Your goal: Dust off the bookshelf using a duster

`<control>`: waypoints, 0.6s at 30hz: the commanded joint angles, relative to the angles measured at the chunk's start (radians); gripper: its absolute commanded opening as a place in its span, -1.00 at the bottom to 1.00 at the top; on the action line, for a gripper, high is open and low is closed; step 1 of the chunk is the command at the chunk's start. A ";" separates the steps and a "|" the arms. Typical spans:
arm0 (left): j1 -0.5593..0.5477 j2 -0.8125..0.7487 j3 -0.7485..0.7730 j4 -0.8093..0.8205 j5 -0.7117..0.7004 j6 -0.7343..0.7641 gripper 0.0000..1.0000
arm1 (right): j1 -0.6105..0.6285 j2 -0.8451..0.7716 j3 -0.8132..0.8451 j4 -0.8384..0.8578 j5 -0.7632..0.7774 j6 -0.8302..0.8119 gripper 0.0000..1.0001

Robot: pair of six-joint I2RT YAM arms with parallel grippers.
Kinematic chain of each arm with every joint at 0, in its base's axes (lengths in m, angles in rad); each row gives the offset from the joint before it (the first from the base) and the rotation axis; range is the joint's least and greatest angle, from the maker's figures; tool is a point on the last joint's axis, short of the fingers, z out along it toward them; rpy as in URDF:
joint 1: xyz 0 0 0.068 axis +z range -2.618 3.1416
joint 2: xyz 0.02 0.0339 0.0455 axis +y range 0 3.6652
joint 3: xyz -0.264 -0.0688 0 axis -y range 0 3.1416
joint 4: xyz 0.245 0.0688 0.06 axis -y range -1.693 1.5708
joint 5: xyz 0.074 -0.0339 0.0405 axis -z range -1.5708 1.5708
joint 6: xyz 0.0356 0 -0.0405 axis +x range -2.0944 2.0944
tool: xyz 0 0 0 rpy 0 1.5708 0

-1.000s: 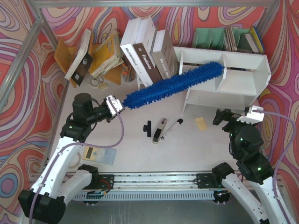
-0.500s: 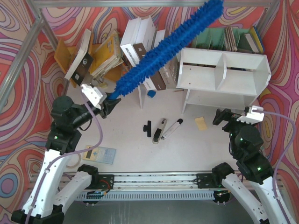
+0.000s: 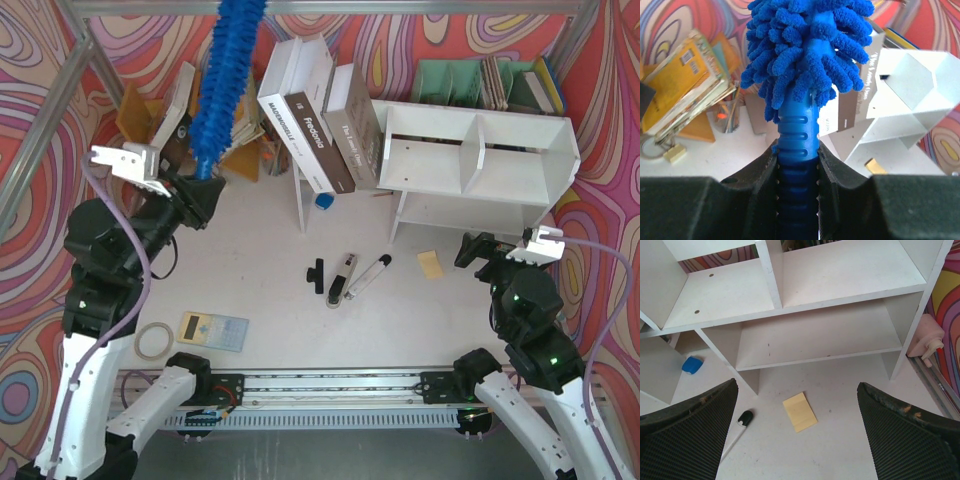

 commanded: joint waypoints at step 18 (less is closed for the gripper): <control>-0.008 -0.024 -0.098 -0.164 -0.163 -0.360 -1.00 | -0.003 0.007 -0.008 0.028 0.006 -0.013 0.80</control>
